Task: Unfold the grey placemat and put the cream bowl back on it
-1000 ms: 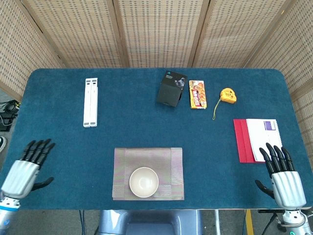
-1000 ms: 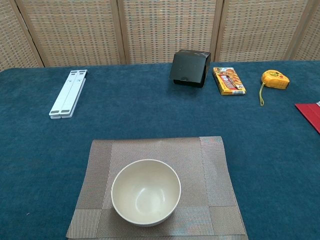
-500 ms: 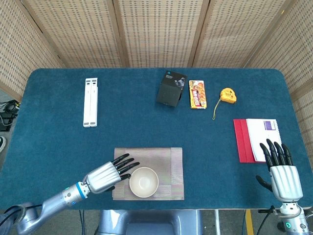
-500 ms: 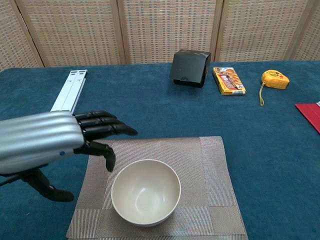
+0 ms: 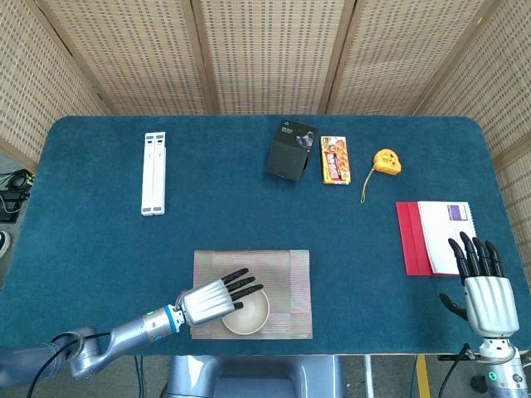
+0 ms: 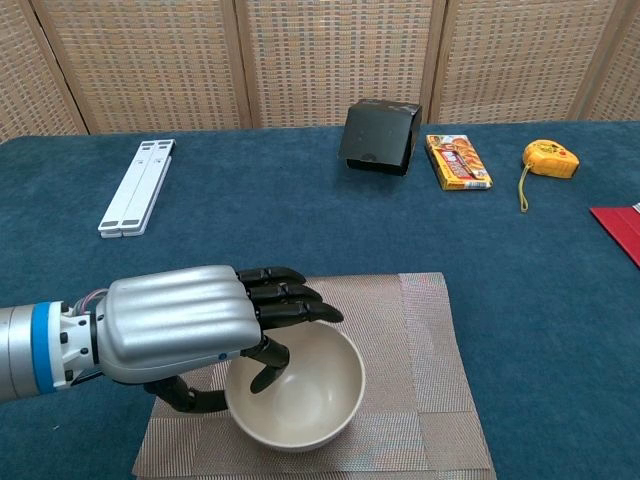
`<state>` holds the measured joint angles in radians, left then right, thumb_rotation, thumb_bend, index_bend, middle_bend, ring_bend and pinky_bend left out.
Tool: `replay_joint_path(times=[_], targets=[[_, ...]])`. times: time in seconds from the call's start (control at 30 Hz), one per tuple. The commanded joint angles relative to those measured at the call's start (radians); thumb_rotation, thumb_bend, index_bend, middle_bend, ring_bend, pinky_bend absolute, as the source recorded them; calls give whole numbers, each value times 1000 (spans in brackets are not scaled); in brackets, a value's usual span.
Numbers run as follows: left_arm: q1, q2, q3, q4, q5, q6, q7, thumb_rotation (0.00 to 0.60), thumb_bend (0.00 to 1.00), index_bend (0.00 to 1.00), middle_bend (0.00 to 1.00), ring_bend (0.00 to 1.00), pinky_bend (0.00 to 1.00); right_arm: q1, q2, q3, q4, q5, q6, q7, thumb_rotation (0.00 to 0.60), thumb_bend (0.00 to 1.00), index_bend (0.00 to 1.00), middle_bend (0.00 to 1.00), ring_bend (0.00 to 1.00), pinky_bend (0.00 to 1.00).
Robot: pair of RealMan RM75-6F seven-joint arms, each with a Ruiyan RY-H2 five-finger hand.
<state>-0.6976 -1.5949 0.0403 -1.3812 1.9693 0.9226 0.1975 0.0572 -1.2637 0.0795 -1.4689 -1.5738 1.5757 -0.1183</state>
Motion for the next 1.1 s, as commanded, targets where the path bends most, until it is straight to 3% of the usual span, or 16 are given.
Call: replay_joint_path(times=[0.03, 0.2, 0.3, 0.5, 0.67, 0.83, 1.1], targets=[[-6, -9, -1, 3, -11, 15, 8, 600, 557, 655, 0, 0, 0, 0, 0, -1, 0, 0, 1, 1, 600, 0, 29, 0, 0, 0], [-7, 2, -19, -10, -36, 65, 11, 600, 573, 719, 0, 0, 0, -2, 1, -1, -2, -4, 10, 8, 600, 0, 29, 0, 0, 0], [-6, 35, -70, -29, -83, 111, -8, 600, 575, 732, 0, 0, 0, -2, 3, -4, -4, -7, 11, 11, 600, 0, 29, 0, 0, 0], [-8, 136, -186, -13, -296, 87, -112, 600, 575, 726, 0, 0, 0, -4, 7, -9, -11, -19, 19, 13, 600, 0, 29, 0, 0, 0], [25, 220, -234, 80, -531, -13, -179, 600, 575, 726, 0, 0, 0, -4, 11, -13, -17, -25, 21, 17, 600, 0, 29, 0, 0, 0], [81, 260, -241, 160, -693, -56, -227, 600, 576, 725, 0, 0, 0, -3, 8, -20, -18, -33, 18, 10, 600, 0, 29, 0, 0, 0], [107, 241, -197, 271, -729, -121, -305, 600, 576, 725, 0, 0, 0, 0, 3, -28, -20, -46, 17, 0, 600, 0, 31, 0, 0, 0]])
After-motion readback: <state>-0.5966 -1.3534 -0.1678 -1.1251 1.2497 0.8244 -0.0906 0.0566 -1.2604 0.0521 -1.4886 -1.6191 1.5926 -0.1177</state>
